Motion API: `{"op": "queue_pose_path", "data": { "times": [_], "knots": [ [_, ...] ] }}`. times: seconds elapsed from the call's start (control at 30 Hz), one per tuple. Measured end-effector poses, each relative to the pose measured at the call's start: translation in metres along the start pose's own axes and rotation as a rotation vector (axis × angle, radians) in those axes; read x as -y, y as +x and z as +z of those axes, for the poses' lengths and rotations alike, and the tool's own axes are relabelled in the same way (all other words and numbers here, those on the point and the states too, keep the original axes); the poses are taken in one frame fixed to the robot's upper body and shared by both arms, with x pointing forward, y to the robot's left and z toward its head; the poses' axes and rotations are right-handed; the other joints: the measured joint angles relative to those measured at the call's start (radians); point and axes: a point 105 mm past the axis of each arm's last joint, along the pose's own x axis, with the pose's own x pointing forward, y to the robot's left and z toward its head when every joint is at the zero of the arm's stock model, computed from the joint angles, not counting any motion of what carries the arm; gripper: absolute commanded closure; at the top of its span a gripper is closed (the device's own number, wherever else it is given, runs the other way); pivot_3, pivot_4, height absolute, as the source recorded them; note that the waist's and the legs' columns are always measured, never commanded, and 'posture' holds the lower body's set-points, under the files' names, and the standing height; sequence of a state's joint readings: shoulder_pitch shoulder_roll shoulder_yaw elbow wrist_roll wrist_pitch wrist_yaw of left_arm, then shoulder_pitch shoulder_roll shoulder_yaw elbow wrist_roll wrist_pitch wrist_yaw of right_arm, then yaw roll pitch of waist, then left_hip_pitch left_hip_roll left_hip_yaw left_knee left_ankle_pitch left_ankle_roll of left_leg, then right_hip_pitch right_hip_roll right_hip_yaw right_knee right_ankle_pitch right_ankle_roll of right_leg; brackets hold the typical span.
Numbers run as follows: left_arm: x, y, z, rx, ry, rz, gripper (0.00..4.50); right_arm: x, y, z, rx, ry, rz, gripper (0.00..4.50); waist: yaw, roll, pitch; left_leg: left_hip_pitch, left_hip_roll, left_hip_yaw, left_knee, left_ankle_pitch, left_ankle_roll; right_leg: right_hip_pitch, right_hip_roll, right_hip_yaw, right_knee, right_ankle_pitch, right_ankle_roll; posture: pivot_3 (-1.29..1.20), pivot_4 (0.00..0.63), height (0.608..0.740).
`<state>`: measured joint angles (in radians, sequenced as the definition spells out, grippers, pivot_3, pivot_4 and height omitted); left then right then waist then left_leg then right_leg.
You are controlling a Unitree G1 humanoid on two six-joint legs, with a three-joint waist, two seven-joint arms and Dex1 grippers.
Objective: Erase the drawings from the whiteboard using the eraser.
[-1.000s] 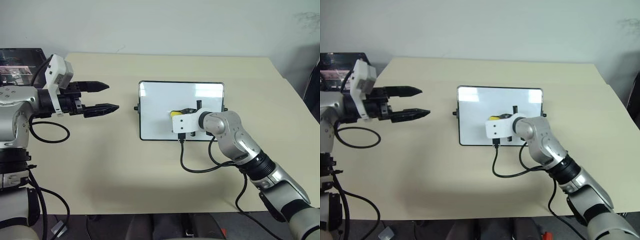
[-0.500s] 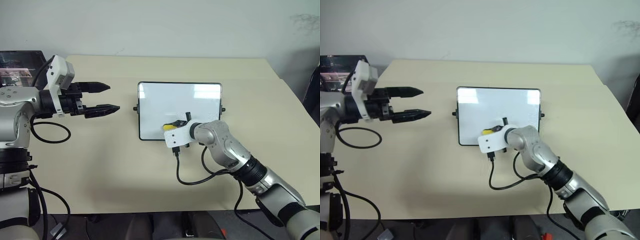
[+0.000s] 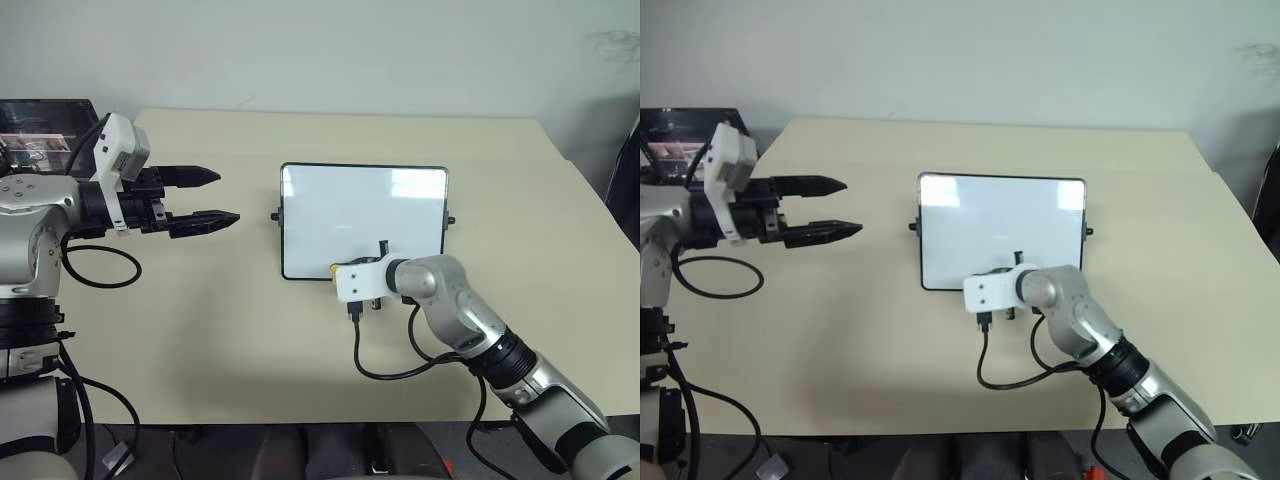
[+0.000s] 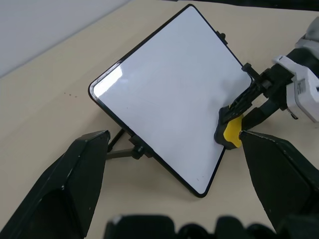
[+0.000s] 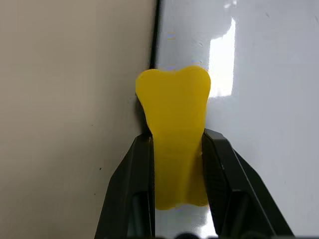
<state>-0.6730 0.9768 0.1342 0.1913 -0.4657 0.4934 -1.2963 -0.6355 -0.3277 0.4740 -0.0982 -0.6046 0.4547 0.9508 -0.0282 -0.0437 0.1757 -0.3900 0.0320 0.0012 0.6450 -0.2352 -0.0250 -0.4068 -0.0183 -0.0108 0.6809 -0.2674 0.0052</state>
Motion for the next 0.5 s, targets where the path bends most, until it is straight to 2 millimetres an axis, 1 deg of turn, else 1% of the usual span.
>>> {"op": "queue_pose_path", "data": {
  "times": [0.03, 0.1, 0.17, 0.2, 0.23, 0.27, 0.3, 0.33, 0.4, 0.43, 0.5],
  "knots": [
    [0.0, 0.0, 0.0, 0.0, 0.0, 0.0, 0.0, 0.012, -0.009, 0.002, 0.037, 0.068, -0.03, 3.54, 0.0, 0.001, 0.0, -0.002, 0.0, 0.0, 0.0, 0.0, 0.0, -0.001, 0.0, 0.0, 0.0, 0.0, 0.0, 0.0, 0.15, 0.74],
    [0.0, 0.0, -0.001, -0.002, -0.004, 0.001, 0.0, 0.037, -0.033, 0.014, 0.165, 0.177, -0.099, 3.54, 0.001, 0.001, 0.001, -0.005, 0.0, -0.001, 0.0, 0.0, 0.0, -0.004, 0.0, 0.0, -0.001, 0.0, 0.0, 0.0, 0.15, 0.74],
    [0.001, 0.0, -0.004, -0.005, -0.01, 0.001, 0.0, 0.065, -0.065, 0.03, 0.327, 0.301, -0.194, 3.54, 0.0, 0.001, 0.001, -0.008, 0.0, -0.002, -0.001, 0.0, 0.0, -0.006, -0.001, -0.001, -0.001, 0.0, 0.0, 0.0, 0.15, 0.74],
    [0.001, 0.0, -0.004, -0.004, -0.01, 0.003, 0.0, 0.078, -0.082, 0.033, 0.385, 0.347, -0.244, 3.54, 0.001, 0.001, 0.001, -0.008, 0.0, -0.002, -0.001, -0.001, -0.001, -0.006, -0.001, -0.002, -0.001, 0.001, -0.001, 0.0, 0.15, 0.74],
    [0.0, 0.0, -0.003, -0.004, -0.009, 0.004, 0.0, 0.087, -0.096, 0.032, 0.419, 0.386, -0.286, 3.54, 0.001, 0.001, 0.001, -0.008, 0.0, -0.003, -0.001, -0.001, -0.001, -0.006, -0.002, -0.002, -0.002, 0.002, -0.004, 0.0, 0.15, 0.74],
    [0.0, 0.0, -0.003, -0.003, -0.008, 0.006, 0.0, 0.095, -0.112, 0.023, 0.429, 0.435, -0.331, 3.54, 0.005, 0.001, 0.001, -0.008, -0.001, -0.003, -0.002, -0.001, -0.002, -0.006, -0.002, -0.002, -0.002, 0.002, -0.004, 0.0, 0.15, 0.74],
    [0.0, 0.0, -0.003, -0.003, -0.008, 0.007, 0.0, 0.101, -0.124, 0.009, 0.41, 0.478, -0.372, 3.54, 0.009, 0.001, 0.001, -0.009, -0.002, -0.002, -0.002, -0.002, -0.002, -0.006, -0.002, -0.003, -0.003, 0.001, -0.004, 0.0, 0.15, 0.74],
    [0.0, 0.0, -0.003, -0.002, -0.008, 0.008, 0.0, 0.104, -0.136, -0.011, 0.359, 0.52, -0.419, 3.54, 0.013, 0.002, 0.001, -0.009, -0.003, -0.001, -0.002, -0.002, -0.002, -0.006, -0.002, -0.003, -0.004, 0.001, -0.004, 0.0, 0.15, 0.74],
    [0.0, 0.0, -0.003, 0.001, -0.007, 0.009, 0.0, 0.105, -0.16, -0.055, 0.22, 0.602, -0.495, 3.54, 0.021, 0.002, 0.001, -0.009, -0.004, 0.001, -0.002, -0.002, -0.002, -0.006, -0.002, -0.002, -0.005, 0.001, -0.004, 0.0, 0.15, 0.74],
    [-0.001, 0.0, -0.003, 0.002, -0.009, 0.011, 0.0, 0.104, -0.174, -0.079, 0.144, 0.656, -0.543, 3.54, 0.024, 0.003, 0.002, -0.01, -0.004, 0.002, -0.002, -0.002, -0.001, -0.006, -0.002, -0.002, -0.005, 0.001, -0.004, 0.0, 0.15, 0.74],
    [-0.002, 0.001, -0.003, 0.012, -0.003, 0.009, 0.0, 0.097, -0.197, -0.116, 0.0, 0.731, -0.603, 3.54, 0.025, 0.003, 0.002, -0.009, -0.004, 0.003, -0.002, -0.002, -0.001, -0.006, -0.002, -0.001, -0.005, 0.0, -0.002, 0.0, 0.15, 0.74]
  ]
}}
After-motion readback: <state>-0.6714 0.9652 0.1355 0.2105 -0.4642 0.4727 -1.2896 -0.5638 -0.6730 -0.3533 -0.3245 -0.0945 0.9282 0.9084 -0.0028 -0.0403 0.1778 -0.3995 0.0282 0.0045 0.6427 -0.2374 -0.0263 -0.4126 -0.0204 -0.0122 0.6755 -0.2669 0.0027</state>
